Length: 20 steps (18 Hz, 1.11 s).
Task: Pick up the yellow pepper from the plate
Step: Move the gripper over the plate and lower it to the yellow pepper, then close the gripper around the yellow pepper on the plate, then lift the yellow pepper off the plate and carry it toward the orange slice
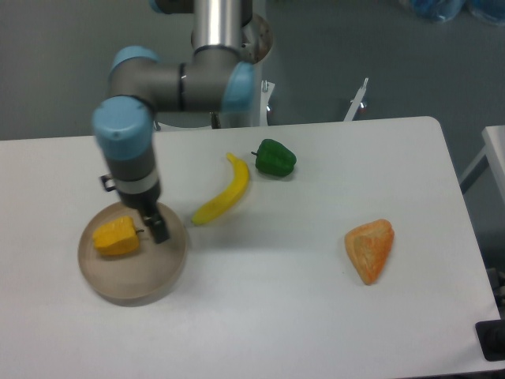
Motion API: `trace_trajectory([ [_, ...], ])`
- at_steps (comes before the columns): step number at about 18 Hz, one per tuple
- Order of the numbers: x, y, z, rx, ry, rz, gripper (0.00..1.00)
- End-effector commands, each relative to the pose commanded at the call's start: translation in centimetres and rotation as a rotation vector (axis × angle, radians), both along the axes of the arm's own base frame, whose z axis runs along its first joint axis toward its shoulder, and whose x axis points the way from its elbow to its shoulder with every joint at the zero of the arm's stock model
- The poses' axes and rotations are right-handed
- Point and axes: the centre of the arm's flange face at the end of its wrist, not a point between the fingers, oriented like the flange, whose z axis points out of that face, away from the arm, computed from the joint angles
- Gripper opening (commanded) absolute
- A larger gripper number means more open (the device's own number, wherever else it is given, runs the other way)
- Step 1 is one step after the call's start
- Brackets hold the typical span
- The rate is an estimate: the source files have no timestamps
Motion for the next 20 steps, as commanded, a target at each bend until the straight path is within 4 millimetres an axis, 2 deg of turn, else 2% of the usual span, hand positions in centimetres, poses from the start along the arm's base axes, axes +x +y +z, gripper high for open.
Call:
trace_trajectory([
  [3, 2.2, 0.4, -1.4, -0.008, 0.0, -0.035, 1.0],
  [9, 2.8, 0.7, -3.8, 0.008, 0.006, -0.047, 1.0],
  [12, 2.9, 0.3, -4.6, -0.007, 0.007, -0.052, 1.0],
  [13, 3.0, 0.2, -4.6, -0.009, 0.007, -0.053, 0.89],
  [14, 2.9, 0.2, -4.5, -0.007, 0.007, -0.052, 0.71],
  [17, 2.9, 0.2, -3.9, -0.001, 0.008, -0.05, 0.31],
  [19, 2.8, 0.2, -3.5, 0.005, 0.009, -0.05, 0.08],
  [20, 2.6, 0.0, -3.2, 0.006, 0.009, -0.047, 0.0],
])
